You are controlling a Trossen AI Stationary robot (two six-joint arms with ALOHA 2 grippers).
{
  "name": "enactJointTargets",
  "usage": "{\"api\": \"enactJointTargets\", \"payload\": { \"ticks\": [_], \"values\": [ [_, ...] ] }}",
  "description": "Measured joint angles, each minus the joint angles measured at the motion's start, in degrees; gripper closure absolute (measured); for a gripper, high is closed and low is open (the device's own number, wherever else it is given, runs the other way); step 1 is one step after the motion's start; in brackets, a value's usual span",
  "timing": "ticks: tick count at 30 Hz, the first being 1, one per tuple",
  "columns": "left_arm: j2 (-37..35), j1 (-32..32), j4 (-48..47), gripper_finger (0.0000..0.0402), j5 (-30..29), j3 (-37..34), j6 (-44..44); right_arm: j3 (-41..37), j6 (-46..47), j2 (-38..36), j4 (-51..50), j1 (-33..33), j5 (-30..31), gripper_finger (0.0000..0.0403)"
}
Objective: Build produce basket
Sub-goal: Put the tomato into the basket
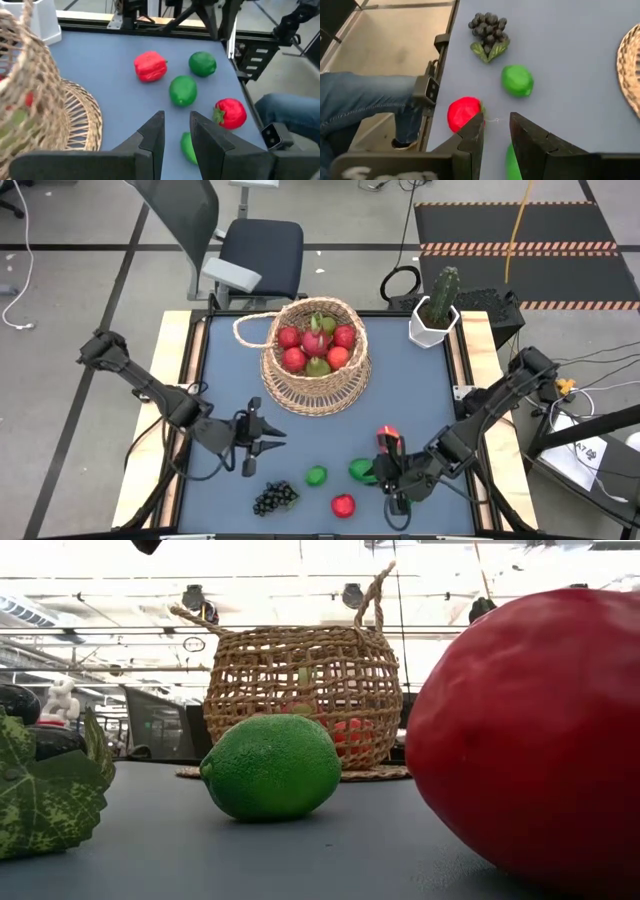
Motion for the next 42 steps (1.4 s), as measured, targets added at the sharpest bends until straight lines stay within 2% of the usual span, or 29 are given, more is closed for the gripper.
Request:
{"api": "enactJointTargets", "payload": {
  "ticks": [6,13,18,21,27,42],
  "values": [
    [4.2,1.3,3.4,0.0311,0.3,0.0,1.4,0.0,1.1,1.7,1.8,1.4,0.0,0.0312],
    [4.3,2.9,5.4,0.0311,0.4,0.0,3.8,0.0,-0.4,2.8,3.5,2.3,-0.5,0.0312],
    [4.2,2.9,7.5,0.0311,0.4,0.0,6.6,0.3,-2.4,2.8,3.4,2.5,-4.0,0.0298],
    [4.2,3.0,7.5,0.0311,0.4,0.0,6.8,1.0,-2.5,2.8,3.7,2.5,-6.4,0.0274],
    [4.2,2.9,7.6,0.0311,0.4,0.0,6.8,1.1,-2.5,5.1,4.5,2.5,-6.4,0.0211],
    [4.2,3.6,7.6,0.0311,0.4,0.0,6.7,1.1,-3.8,15.6,22.0,2.1,-7.8,0.0079]
  ]
}}
